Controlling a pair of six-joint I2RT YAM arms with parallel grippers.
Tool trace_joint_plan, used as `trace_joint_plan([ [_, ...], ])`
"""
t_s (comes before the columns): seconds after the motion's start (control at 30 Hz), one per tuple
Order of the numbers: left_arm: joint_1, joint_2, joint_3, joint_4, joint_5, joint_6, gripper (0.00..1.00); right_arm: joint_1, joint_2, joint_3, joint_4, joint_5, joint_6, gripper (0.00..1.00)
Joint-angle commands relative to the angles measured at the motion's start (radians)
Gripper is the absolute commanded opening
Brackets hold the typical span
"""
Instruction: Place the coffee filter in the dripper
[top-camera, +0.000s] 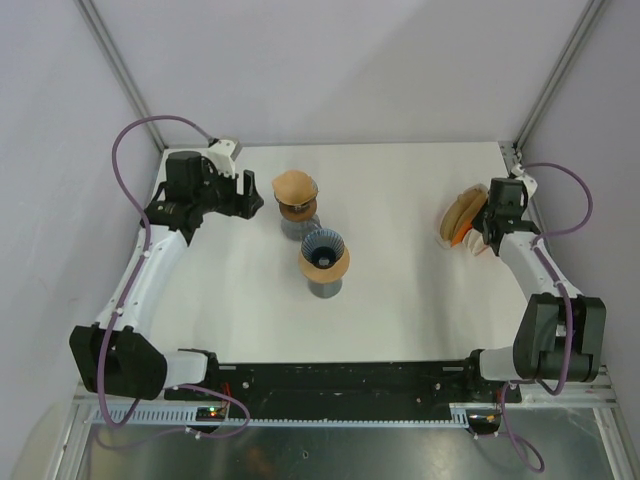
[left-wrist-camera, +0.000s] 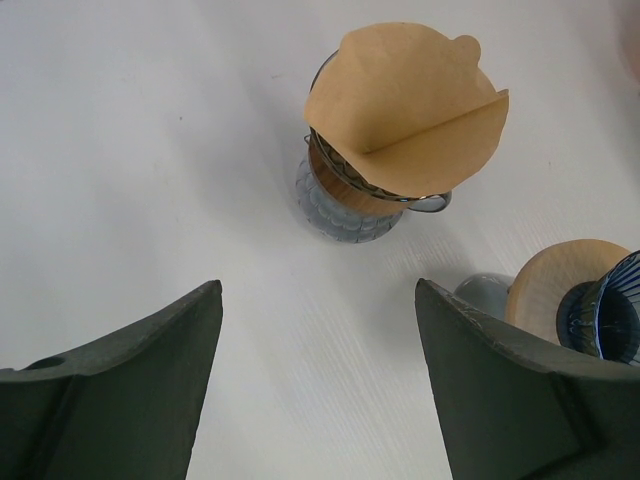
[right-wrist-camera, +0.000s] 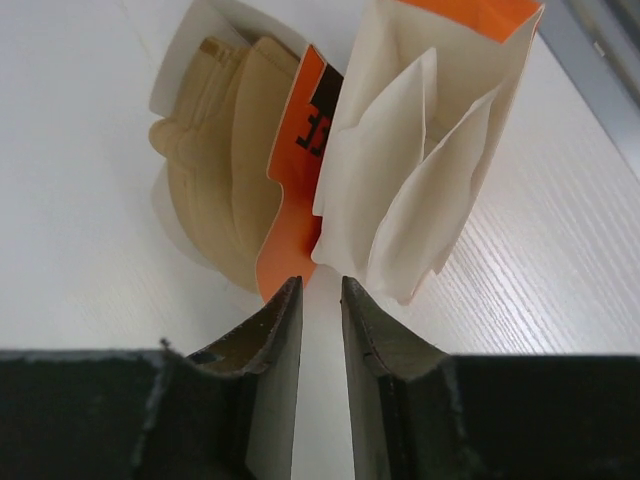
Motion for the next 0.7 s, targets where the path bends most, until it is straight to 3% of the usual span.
trace_joint_plan([
  [0.0,0.013,-0.002,-0.002,0.028,0.022,-0.013,0.82,-0.01,0.012,-0.02,0.061,-0.003,0.032,0.27],
  [0.33,0.015,0.0,-0.002,0.027,0.027,-0.019,0.82,-0.206,-0.046,-0.015,0.153,-0.132,0.077,0.28],
  [0.67,0.016,0.01,-0.002,0.028,0.029,-0.023,0.82,-0.234,0.027,0.072,0.174,-0.168,0.088,0.28],
])
